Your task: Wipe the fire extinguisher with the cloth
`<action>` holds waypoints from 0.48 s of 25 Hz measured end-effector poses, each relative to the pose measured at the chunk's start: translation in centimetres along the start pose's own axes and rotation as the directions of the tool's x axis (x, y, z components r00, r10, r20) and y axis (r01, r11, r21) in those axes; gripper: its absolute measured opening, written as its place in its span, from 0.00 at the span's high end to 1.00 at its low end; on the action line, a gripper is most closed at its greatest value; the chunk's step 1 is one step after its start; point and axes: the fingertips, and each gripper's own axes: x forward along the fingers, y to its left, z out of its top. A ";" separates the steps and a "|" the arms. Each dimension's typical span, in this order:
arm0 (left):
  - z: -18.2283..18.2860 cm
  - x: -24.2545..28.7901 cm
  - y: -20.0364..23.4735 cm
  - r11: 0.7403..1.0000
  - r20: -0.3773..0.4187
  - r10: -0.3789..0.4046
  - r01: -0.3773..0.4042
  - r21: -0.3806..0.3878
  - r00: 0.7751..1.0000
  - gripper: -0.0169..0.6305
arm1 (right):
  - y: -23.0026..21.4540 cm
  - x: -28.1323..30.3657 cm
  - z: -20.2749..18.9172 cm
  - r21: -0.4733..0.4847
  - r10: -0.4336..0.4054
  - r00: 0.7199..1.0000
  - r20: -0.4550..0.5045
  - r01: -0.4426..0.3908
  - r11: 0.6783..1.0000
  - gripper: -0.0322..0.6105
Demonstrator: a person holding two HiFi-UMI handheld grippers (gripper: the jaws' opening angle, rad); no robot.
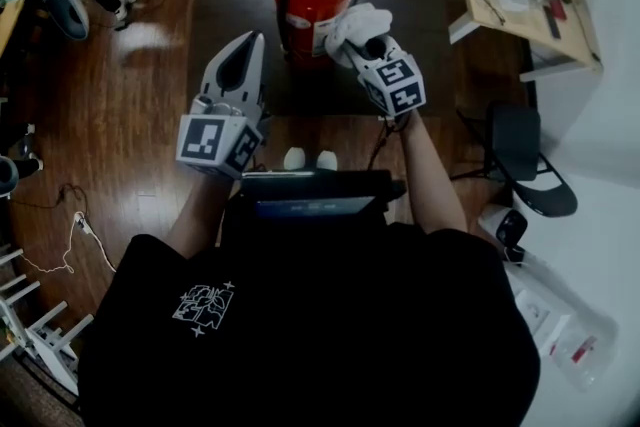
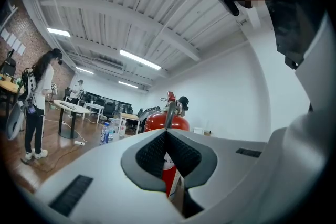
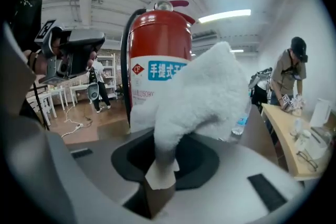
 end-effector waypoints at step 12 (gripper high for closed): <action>-0.4 0.5 -0.3 0.999 -0.008 -0.030 0.030 0.015 1.000 0.97 | -5.4 -8.2 16.9 -0.313 0.041 0.964 0.263 0.045 0.949 0.79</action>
